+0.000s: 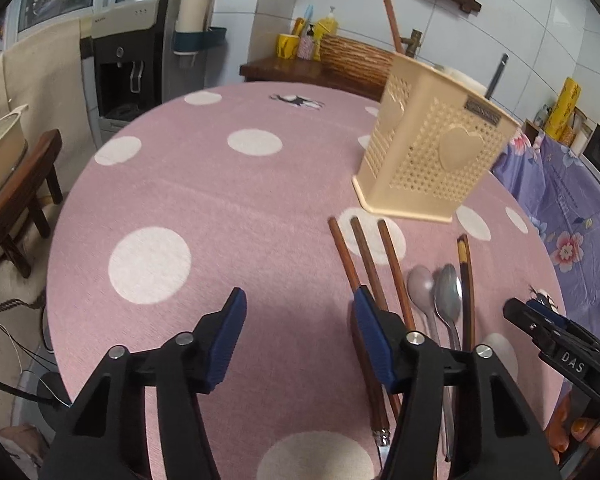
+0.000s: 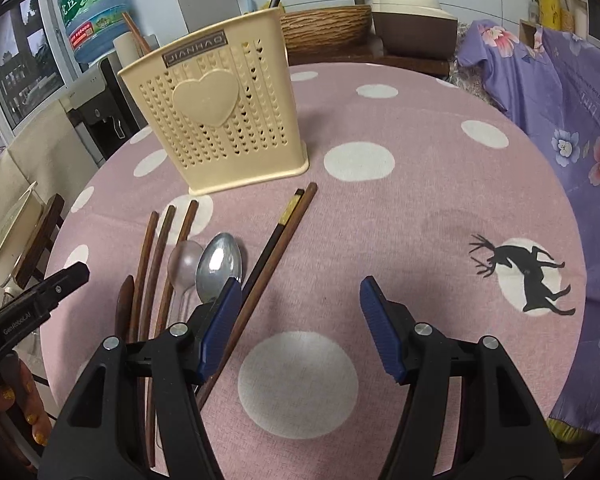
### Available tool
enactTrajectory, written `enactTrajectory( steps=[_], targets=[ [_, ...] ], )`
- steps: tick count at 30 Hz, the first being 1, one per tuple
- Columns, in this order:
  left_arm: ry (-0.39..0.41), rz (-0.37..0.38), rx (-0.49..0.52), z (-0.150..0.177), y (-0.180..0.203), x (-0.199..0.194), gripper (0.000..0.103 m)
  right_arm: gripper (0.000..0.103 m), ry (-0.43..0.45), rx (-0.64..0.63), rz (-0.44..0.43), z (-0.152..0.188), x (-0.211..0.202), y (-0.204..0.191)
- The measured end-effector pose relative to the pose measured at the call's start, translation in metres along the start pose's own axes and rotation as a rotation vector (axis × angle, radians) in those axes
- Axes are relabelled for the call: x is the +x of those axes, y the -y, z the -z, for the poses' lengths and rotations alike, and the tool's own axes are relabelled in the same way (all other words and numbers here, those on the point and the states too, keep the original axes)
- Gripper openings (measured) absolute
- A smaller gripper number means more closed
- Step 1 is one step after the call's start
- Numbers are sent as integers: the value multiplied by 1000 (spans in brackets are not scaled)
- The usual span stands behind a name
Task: Organize utensils
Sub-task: 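Grasp the wooden-handled spoon with the left gripper while the right gripper grasps a brown chopstick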
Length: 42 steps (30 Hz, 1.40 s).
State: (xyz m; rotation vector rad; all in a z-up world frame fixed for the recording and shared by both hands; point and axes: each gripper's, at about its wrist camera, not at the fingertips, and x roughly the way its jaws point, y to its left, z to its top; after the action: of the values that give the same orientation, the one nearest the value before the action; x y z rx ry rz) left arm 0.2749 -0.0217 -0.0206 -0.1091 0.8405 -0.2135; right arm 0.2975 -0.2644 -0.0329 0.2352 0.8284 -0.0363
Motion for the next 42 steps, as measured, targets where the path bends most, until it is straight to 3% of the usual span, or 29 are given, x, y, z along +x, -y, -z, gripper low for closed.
enactTrajectory(
  steps=[9, 21, 36, 42],
  targets=[
    [-97, 60, 60, 25, 21, 6, 40, 62, -6, -6, 14, 4, 2, -1],
    [-107, -11, 111, 27, 31, 17, 20, 62, -13, -21, 41, 1, 3, -3],
    [-107, 2, 112, 16, 26, 26, 19, 51, -80, -57, 85, -8, 34, -20],
    [-109, 17, 103, 16, 24, 26, 19, 45, -93, -57, 119, -8, 31, -2]
  ],
)
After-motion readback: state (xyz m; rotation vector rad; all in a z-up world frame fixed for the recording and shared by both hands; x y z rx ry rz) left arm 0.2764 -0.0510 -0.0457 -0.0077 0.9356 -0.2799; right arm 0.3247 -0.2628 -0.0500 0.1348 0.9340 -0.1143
